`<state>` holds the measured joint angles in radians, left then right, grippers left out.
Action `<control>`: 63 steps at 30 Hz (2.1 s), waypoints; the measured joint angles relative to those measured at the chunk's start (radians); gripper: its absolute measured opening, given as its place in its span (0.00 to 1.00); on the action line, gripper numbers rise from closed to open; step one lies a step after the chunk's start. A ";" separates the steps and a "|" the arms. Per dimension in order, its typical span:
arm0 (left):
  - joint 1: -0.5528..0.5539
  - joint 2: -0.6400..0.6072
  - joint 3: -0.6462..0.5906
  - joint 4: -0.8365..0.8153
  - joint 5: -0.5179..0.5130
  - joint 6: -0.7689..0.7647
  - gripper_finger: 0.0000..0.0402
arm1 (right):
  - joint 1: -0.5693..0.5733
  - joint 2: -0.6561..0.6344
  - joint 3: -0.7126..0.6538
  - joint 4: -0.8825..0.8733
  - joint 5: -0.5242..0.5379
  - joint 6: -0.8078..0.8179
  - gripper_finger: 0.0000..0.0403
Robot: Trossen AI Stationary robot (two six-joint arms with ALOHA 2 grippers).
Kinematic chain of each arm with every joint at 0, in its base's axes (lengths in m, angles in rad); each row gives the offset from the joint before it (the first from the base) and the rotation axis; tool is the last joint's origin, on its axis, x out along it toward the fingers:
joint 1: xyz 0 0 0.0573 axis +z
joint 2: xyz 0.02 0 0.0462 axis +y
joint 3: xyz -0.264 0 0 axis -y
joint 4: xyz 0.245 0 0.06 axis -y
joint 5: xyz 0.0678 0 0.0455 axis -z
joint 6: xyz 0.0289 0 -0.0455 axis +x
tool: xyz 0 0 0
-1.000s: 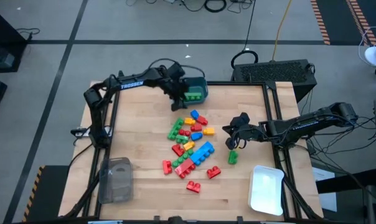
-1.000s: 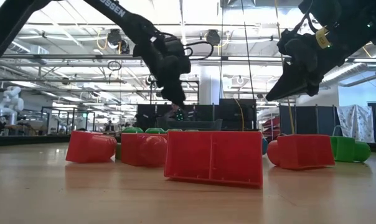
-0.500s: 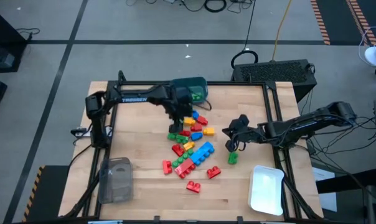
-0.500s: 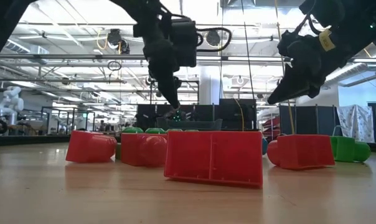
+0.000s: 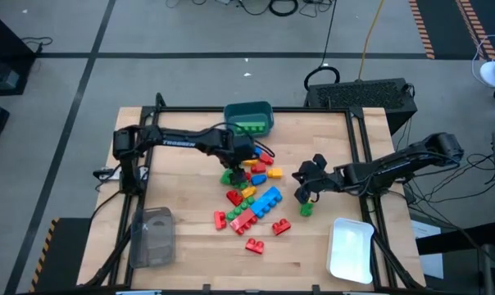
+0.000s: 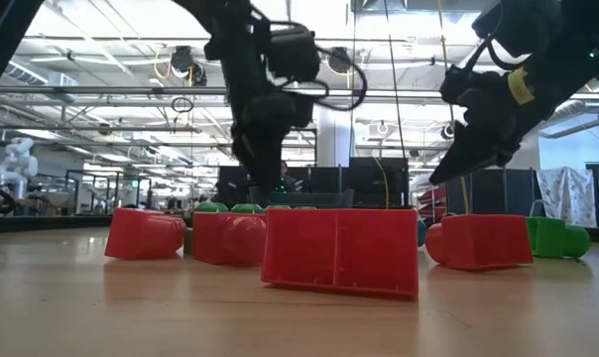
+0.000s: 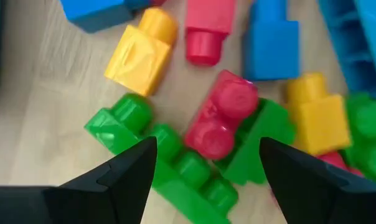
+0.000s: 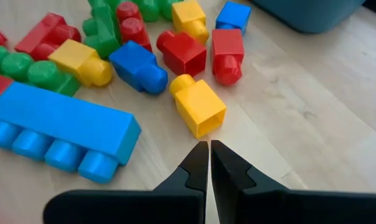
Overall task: Sort blocks by size
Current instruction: Put the green game piece into the blue container
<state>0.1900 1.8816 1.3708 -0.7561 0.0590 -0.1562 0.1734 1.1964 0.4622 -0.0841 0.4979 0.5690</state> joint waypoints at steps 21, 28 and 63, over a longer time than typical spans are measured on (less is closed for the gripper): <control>0.056 -0.006 -0.061 0.058 -0.179 -0.195 0.72 | 0.000 0.034 0.000 0.001 0.005 0.003 0.01; 0.051 -0.009 -0.059 0.000 -0.208 -0.242 0.72 | 0.000 0.034 0.000 0.000 0.027 -0.005 0.01; 0.025 0.033 -0.060 0.094 -0.230 -0.328 0.72 | 0.047 0.034 0.000 -0.004 0.052 -0.012 0.01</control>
<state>0.2153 1.9151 1.3113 -0.6617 -0.1708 -0.4847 0.2207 1.2304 0.4618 -0.0884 0.5503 0.5571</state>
